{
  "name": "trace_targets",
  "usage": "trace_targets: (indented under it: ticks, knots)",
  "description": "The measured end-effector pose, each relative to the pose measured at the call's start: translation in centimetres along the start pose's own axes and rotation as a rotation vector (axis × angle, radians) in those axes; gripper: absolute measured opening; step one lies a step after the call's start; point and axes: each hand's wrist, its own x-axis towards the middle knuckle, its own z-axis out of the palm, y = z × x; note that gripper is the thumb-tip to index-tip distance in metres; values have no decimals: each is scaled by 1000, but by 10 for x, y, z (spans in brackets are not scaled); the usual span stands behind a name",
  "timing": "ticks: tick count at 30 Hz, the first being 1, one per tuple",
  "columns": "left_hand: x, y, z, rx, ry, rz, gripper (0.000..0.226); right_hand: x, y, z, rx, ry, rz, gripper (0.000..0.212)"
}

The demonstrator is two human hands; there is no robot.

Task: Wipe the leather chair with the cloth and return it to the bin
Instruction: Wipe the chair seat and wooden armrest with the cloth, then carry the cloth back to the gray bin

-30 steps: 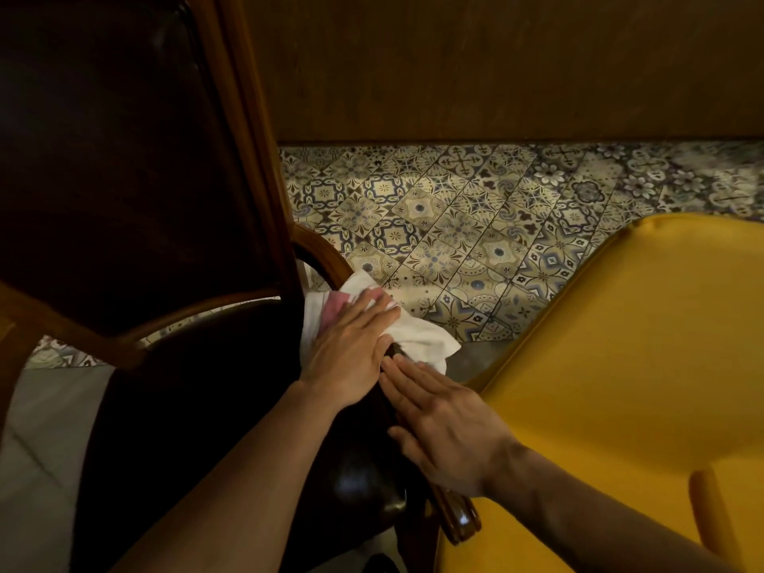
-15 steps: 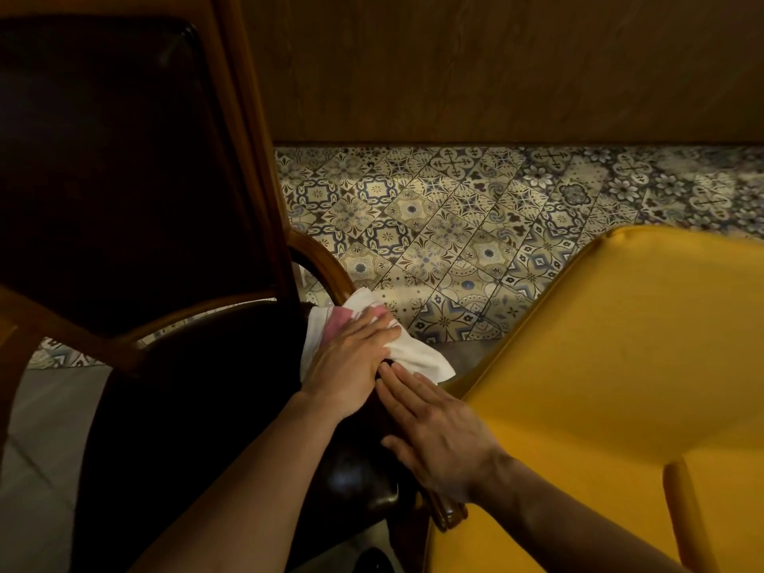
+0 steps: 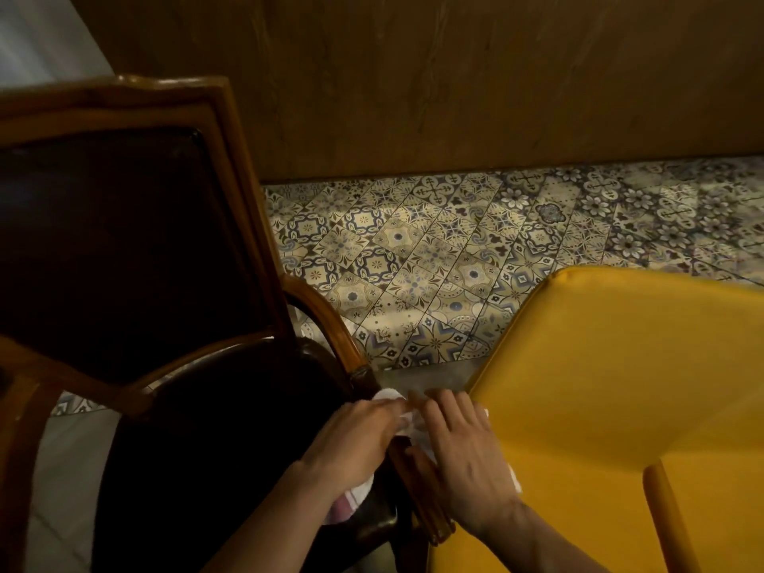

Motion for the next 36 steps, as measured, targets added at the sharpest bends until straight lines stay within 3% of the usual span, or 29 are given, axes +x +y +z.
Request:
trace_targets:
  ticks: [6,8,12,19,23,36]
  knots:
    - [-13,45,-70,8,39,52,24,15,-7,-63,-38,-56,65,51]
    - [-18,59,-96,17,61,81,24,22,-11,-87,6,-34,92,42]
    - [-34,83,-151,191,116,74,46,30,-21,-145,77,40,93,46]
    - [-50,135,-235,399,373,64,27,42,-33,-235,79,111,17,17]
    - [-54,161,-273,452,440,59,23,49,-34,-281,90,101,-40,20]
    - [-67,215,-363,492,634,76,20,83,-66,-386,-92,390,-60,23]
